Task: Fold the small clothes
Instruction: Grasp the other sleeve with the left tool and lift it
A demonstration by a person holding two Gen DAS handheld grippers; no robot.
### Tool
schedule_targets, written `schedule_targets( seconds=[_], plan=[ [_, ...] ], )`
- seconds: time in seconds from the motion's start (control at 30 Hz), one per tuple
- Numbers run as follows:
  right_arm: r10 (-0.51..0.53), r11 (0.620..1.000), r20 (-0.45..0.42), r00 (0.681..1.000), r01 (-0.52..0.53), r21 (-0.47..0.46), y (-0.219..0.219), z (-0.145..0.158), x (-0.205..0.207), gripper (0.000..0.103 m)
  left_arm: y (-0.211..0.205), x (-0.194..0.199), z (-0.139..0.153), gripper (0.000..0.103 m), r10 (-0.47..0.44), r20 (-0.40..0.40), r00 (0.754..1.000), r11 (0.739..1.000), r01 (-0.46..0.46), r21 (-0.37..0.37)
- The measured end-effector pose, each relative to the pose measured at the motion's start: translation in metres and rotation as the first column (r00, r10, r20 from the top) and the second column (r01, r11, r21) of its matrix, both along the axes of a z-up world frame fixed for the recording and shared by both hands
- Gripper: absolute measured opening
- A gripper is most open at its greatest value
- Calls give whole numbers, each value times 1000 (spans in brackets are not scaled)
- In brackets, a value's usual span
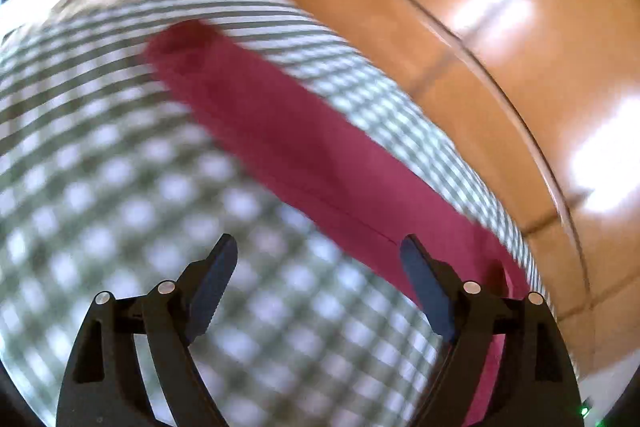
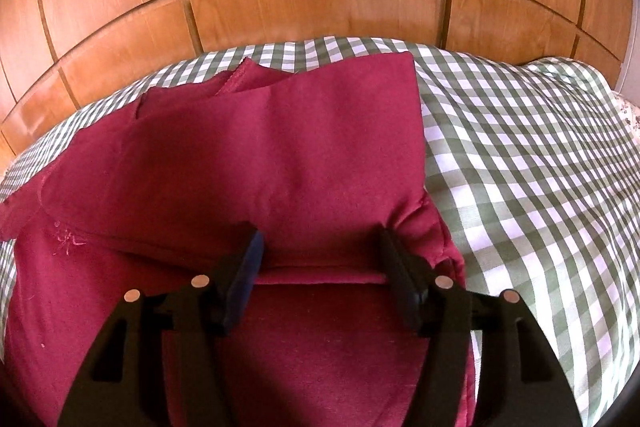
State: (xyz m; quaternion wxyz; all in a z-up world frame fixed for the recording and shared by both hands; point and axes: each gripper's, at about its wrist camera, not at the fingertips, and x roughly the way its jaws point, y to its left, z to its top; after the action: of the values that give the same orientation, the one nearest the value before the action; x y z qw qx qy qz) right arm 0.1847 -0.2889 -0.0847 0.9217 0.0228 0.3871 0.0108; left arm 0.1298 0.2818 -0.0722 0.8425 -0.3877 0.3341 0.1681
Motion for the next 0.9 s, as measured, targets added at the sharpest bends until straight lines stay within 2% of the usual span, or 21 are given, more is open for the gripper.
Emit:
schedule_targets(
  seconds=[0.07,0.13,0.37,0.43,0.5,0.53,0.57,0.6,0.63,0.7,0.77,0.83,0.9],
  plan=[
    [0,1000,0,1000,0,0,0,0,0,61,29,-7,-2,82,59,-7,998,997,-59,-51],
    [-1,1000,-1,1000,1,0,0,0,0,61,57,-12,0,76,113,-9,994,991,-113,-69],
    [-4,1000,-2,1000,4,-15,1,0,0,61,126,-1,-3,70,212,-51,976,967,-217,-134],
    [-5,1000,-3,1000,5,-25,2,0,1,61,140,4,-10,67,223,-72,972,965,-231,-125],
    [-7,999,-2,1000,7,-34,3,0,1,61,145,16,-10,58,221,-93,971,971,-228,-68],
    [-7,999,-2,1000,7,-38,4,0,1,62,145,21,-10,44,213,-102,972,975,-218,-47],
    [-8,999,-2,1000,8,-42,4,0,1,62,145,25,-11,24,194,-114,974,980,-198,-27],
    [-9,999,-2,1000,9,-48,5,0,2,62,145,30,-13,13,166,-123,978,985,-172,-33],
    [-10,999,-2,1000,10,-52,6,0,2,62,146,29,-14,8,161,-115,980,985,-167,-47],
    [-12,998,-2,1000,12,-59,6,-1,2,62,137,27,-3,8,149,-62,987,988,-151,-39],
    [-12,998,-2,1000,12,-61,6,-1,2,62,119,27,12,8,97,0,995,994,-97,-42],
    [-13,998,-2,1000,12,-60,7,-2,2,62,92,28,31,8,21,69,997,999,-18,-51],
    [-13,998,-2,1000,13,-60,7,-2,2,62,51,32,55,8,-83,133,988,996,87,-24]
  ],
)
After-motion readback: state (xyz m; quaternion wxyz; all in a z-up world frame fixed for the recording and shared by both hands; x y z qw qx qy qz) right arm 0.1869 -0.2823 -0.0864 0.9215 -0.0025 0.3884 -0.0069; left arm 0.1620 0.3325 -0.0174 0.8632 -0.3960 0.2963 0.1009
